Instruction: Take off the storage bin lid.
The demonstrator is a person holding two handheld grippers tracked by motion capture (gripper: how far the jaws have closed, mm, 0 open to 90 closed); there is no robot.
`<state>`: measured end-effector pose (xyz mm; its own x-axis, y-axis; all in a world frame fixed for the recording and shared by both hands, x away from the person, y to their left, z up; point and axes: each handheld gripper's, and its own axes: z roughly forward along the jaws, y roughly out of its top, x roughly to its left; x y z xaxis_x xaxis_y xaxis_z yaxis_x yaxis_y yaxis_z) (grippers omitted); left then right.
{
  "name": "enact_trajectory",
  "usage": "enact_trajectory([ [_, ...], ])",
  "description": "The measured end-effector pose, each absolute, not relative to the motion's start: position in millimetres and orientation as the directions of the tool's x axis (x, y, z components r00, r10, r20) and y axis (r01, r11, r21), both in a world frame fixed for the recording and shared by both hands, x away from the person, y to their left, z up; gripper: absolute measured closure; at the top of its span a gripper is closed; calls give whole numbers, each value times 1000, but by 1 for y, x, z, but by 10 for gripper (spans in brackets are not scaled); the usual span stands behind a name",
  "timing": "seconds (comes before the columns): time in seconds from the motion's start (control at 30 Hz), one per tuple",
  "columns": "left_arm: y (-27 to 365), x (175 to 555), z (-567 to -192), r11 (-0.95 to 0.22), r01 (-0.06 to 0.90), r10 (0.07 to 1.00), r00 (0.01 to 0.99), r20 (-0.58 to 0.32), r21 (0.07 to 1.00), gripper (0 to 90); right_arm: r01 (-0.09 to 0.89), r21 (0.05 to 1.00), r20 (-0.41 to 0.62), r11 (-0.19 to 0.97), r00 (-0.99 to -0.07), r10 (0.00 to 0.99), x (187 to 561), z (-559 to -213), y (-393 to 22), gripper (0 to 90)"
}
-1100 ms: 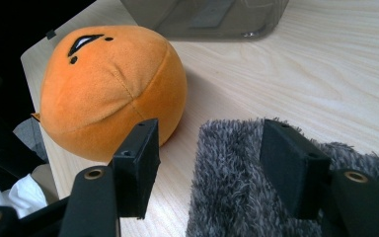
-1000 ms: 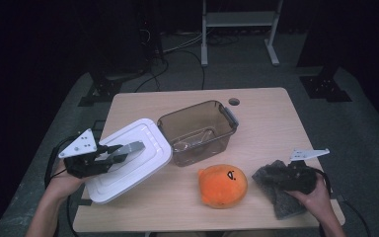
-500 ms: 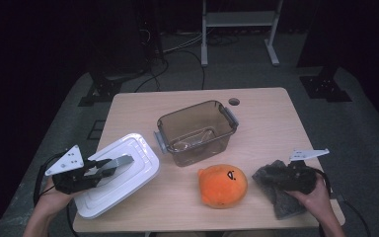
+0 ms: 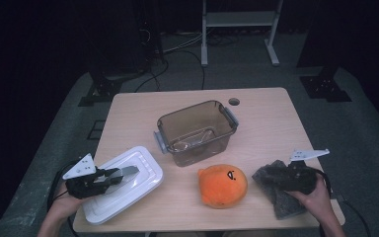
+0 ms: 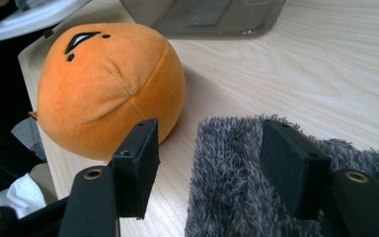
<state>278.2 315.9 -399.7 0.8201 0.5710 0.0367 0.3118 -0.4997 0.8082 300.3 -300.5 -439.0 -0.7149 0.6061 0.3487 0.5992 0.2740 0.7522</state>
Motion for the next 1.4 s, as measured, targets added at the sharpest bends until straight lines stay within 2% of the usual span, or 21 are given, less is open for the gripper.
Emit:
enact_trajectory([
  [0.37, 305, 295, -426, -529, 343, 562, 827, 18, 776, 663, 599, 751, 349, 278, -717, 603, 301, -440, -299, 390],
  [0.87, 301, 307, -443, -557, 377, 563, 827, 2, 740, 660, 600, 749, 350, 282, -718, 602, 300, -440, -299, 390],
  [1.0, 303, 306, -440, -531, 377, 568, 823, -11, 759, 643, 600, 748, 348, 284, -719, 602, 300, -440, -299, 390],
  [1.23, 302, 301, -423, -519, 344, 568, 823, 16, 783, 600, 601, 747, 349, 284, -718, 602, 300, -440, -298, 390],
  [1.4, 293, 296, -409, -482, 301, 537, 844, 6, 823, 571, 601, 747, 349, 284, -718, 602, 301, -441, -298, 390],
])
